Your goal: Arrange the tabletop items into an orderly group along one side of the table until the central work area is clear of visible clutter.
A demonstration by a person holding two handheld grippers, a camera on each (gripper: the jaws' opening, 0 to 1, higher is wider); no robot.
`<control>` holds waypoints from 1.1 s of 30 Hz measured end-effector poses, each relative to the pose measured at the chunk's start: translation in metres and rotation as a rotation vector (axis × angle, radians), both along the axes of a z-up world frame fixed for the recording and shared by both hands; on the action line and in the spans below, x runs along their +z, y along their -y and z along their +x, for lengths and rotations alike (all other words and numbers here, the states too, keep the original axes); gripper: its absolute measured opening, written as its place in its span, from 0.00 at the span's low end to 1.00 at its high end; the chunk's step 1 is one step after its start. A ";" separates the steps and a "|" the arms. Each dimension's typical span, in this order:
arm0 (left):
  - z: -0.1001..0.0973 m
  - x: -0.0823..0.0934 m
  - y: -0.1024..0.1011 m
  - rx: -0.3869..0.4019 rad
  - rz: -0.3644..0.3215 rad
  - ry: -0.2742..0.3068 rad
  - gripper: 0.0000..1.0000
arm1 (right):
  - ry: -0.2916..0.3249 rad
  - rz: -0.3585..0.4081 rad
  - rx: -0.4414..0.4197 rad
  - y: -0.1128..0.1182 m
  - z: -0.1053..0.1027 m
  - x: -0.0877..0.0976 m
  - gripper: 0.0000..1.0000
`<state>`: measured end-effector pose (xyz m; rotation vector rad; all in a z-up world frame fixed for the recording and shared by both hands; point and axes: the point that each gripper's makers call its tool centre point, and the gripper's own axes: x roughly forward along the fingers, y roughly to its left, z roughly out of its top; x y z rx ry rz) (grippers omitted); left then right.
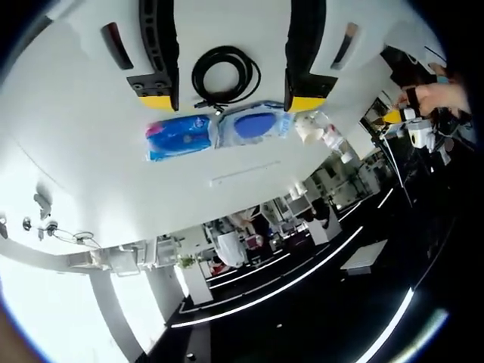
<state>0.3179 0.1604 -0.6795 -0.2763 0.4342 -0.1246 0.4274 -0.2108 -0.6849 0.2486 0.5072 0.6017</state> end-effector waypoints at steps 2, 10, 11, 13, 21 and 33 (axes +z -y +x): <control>-0.005 0.000 0.002 -0.001 -0.002 0.001 0.96 | 0.002 -0.002 -0.005 0.006 -0.003 0.002 0.55; -0.019 -0.001 0.015 -0.039 0.000 -0.007 0.96 | 0.003 -0.024 -0.014 0.030 -0.013 0.000 0.60; -0.021 -0.001 0.019 -0.045 -0.008 -0.010 0.96 | 0.005 -0.028 -0.015 0.031 -0.019 0.001 0.62; -0.023 -0.002 0.024 -0.057 -0.009 -0.012 0.96 | 0.006 -0.037 -0.015 0.035 -0.024 0.002 0.63; -0.032 -0.020 0.034 -0.070 -0.026 -0.055 0.97 | -0.038 -0.083 0.007 0.052 -0.039 -0.012 0.76; -0.042 -0.044 0.037 -0.075 -0.084 -0.170 0.97 | -0.140 -0.137 0.091 0.049 -0.047 -0.039 0.93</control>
